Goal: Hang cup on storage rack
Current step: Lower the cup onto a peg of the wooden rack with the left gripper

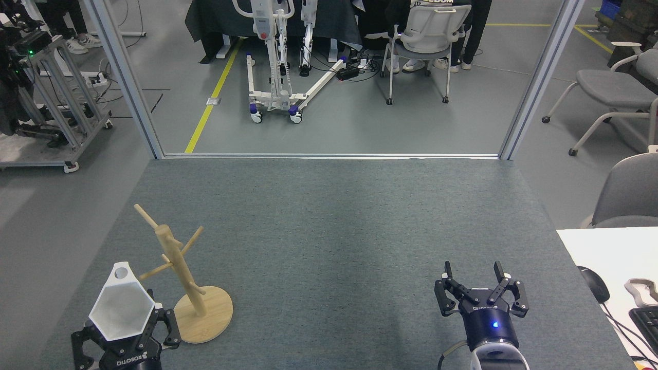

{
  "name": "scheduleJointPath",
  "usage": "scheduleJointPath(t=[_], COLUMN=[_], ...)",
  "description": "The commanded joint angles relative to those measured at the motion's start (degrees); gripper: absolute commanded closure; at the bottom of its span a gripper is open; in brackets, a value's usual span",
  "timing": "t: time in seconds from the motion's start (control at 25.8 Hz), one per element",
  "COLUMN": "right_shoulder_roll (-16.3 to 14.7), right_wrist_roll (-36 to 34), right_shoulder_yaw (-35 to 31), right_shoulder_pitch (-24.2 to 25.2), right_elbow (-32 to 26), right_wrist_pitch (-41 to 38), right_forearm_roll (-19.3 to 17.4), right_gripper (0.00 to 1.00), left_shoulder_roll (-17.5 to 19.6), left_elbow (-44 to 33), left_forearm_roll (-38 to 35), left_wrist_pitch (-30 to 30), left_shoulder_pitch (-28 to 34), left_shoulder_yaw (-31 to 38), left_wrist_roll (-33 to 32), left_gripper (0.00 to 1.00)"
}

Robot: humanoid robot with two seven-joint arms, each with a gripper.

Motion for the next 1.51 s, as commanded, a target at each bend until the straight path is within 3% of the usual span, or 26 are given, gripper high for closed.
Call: scheduleJointPath(t=[0.0,0.97,1.01,1.04,1.08,1.12,1.47], right_shoulder_roll=[0.09,0.09,0.09,0.09,0.09,0.17,0.53], right_wrist_roll=[-0.1,0.08,0.07,0.07,0.08,0.08,0.6], right_shoulder_yaw=[0.0,-0.09,-0.09,-0.09,-0.09,-0.09,-0.09], right_shoulder_pitch=[-0.28,-1.68,-1.68,-1.68,-1.68,-1.77,-3.44], right_elbow=[0.0,0.97,0.97,0.97,0.97,0.97,0.97], right_wrist_pitch=[0.08,0.08,0.17,0.08,0.17,0.17,0.17], right_forearm_roll=[0.0,-0.09,-0.09,-0.09,-0.09,-0.09,-0.09], right_gripper=[0.02,0.02,0.02,0.02,0.02,0.02,0.02], left_shoulder_roll=[0.11,-0.68,-0.77,-0.86,-1.12,-1.39,-2.53], left_elbow=[0.06,0.94,1.11,1.11,1.2,1.2,3.4], left_forearm_roll=[-0.17,-0.26,-0.26,-0.17,-0.08,0.18,0.36], left_wrist_pitch=[-0.07,-1.48,-1.48,-1.48,-1.04,-1.21,-2.89], left_shoulder_pitch=[-0.33,-1.74,-1.83,-1.92,-2.18,-2.44,-2.44], left_shoulder_yaw=[-0.22,-4.79,-4.88,-4.79,-4.88,-4.88,-4.88], left_wrist_roll=[0.08,0.35,0.35,0.26,0.52,0.26,-0.09], left_gripper=[0.93,0.91,0.84,0.64,0.24,0.0,0.0])
